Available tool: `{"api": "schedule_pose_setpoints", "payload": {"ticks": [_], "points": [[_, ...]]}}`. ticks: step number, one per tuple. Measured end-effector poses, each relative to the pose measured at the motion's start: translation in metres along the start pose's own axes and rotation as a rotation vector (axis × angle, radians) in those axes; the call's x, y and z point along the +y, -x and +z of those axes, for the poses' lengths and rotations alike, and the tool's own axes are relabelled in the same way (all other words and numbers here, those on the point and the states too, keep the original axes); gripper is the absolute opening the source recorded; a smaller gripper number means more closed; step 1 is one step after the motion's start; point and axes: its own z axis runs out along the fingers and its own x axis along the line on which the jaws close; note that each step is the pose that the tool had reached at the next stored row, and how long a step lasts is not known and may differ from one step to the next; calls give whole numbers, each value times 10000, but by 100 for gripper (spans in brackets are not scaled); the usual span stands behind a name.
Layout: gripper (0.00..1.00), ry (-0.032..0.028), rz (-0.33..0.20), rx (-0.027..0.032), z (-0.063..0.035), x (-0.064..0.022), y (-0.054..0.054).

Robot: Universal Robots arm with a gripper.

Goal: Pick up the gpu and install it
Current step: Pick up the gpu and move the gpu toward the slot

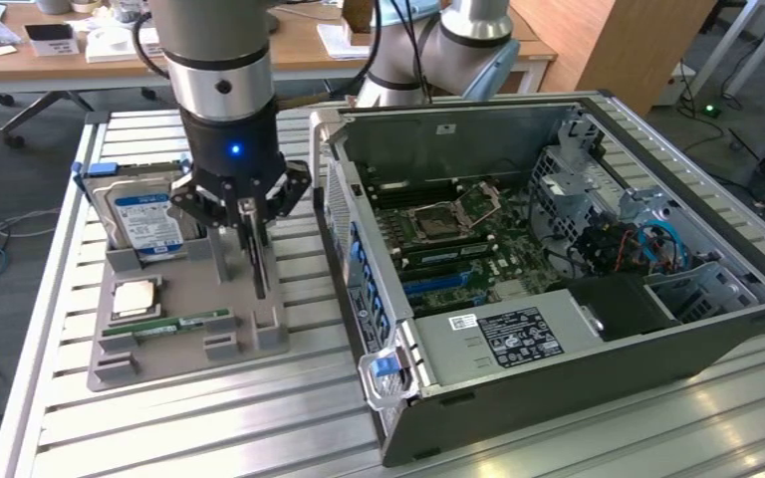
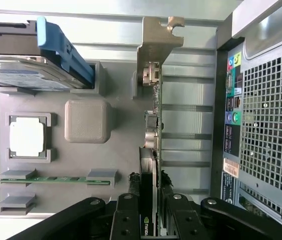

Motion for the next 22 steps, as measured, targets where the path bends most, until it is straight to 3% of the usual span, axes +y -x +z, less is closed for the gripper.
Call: {"api": "schedule_pose_setpoints", "payload": {"ticks": [22], "points": [[26,-1,-1,-8,-733,37,18]]}}
